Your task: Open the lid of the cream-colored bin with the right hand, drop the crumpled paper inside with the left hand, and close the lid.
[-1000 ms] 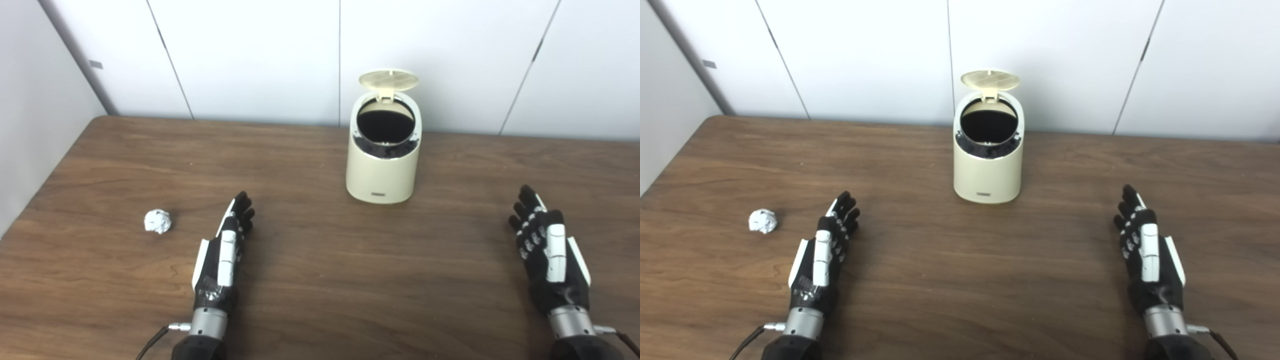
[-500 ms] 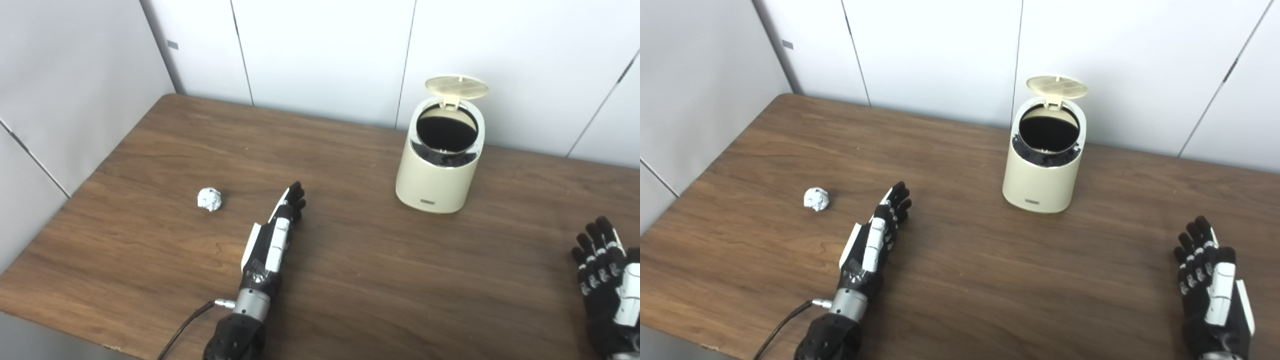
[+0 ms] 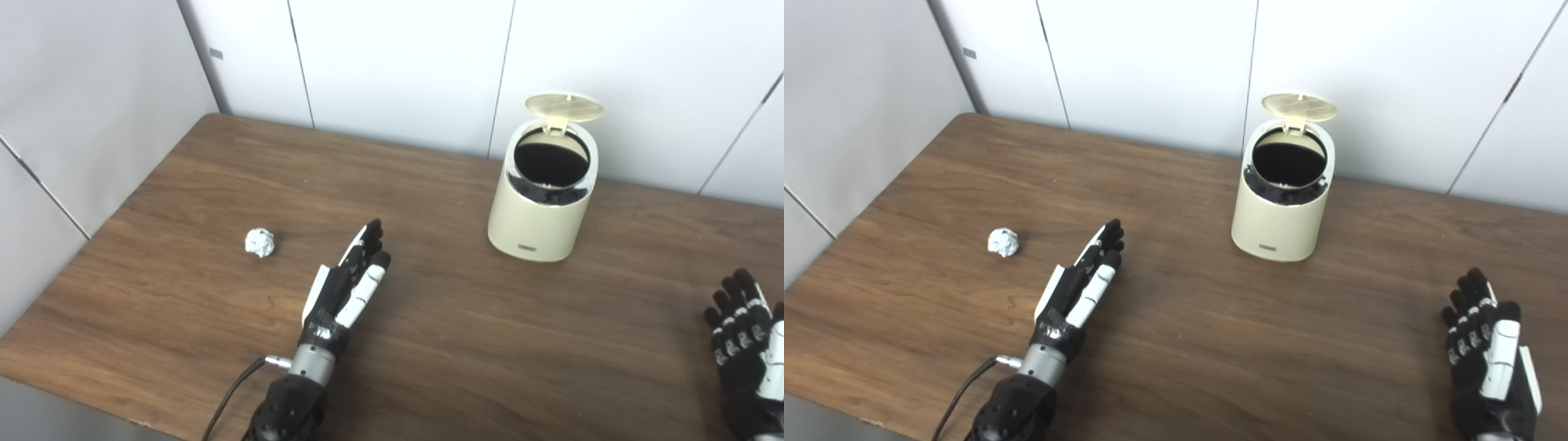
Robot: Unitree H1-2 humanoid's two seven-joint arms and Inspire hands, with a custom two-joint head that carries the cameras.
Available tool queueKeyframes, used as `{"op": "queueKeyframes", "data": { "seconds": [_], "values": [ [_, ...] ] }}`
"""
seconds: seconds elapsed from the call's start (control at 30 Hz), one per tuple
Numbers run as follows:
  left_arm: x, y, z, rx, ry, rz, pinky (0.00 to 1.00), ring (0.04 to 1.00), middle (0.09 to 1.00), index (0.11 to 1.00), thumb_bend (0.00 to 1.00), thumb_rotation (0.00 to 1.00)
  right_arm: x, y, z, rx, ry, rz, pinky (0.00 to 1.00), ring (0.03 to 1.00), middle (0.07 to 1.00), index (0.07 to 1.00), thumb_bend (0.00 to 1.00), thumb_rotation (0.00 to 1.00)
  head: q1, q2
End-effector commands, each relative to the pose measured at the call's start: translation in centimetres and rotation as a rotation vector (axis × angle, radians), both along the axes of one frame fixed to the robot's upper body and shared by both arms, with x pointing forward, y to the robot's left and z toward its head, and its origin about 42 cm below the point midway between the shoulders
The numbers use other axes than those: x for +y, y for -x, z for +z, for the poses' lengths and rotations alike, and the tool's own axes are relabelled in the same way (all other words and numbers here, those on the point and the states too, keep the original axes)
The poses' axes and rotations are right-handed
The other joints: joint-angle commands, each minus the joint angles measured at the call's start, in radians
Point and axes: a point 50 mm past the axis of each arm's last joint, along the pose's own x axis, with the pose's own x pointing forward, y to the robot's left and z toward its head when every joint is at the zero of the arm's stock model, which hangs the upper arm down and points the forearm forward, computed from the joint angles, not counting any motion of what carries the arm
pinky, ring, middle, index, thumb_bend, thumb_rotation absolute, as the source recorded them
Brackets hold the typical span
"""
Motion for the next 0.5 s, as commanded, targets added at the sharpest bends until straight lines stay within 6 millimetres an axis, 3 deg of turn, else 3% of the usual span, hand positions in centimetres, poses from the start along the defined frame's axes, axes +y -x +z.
{"op": "queueKeyframes", "data": {
  "seconds": [0.0,0.07,0.13,0.27,0.47],
  "values": [
    [0.4,-1.2,3.4,-0.105,-0.01,-0.016,0.91,0.964,0.965,0.972,0.57,0.56,0.4,-0.5,1.6,-0.056,0.004,0.003,1.0,0.999,0.99,0.966,0.53,1.0,0.002,0.0],
    [0.8,-1.4,4.7,-0.125,-0.007,-0.013,0.91,0.967,0.963,0.972,0.56,0.48,0.5,-0.5,1.5,-0.052,0.003,0.001,1.0,1.0,0.991,0.965,0.52,1.0,-0.003,0.001],
    [1.2,-1.6,5.8,-0.14,-0.022,-0.006,0.97,0.977,0.966,0.98,0.59,0.42,0.6,-0.5,1.5,-0.051,0.002,-0.002,1.0,0.997,0.987,0.965,0.53,1.0,-0.01,0.002],
    [2.4,-2.1,7.9,-0.178,-0.12,0.04,0.93,0.945,0.955,0.969,0.63,0.4,0.7,-0.4,1.4,-0.052,0.003,-0.004,1.0,0.993,0.988,0.969,0.54,1.0,-0.025,0.004],
    [4.5,-2.5,9.6,-0.192,-0.225,0.12,0.9,0.913,0.938,0.953,0.68,0.36,0.2,-0.3,1.4,-0.053,0.008,0.0,1.0,0.999,0.99,0.974,0.52,1.0,-0.031,0.01]
  ]
}}
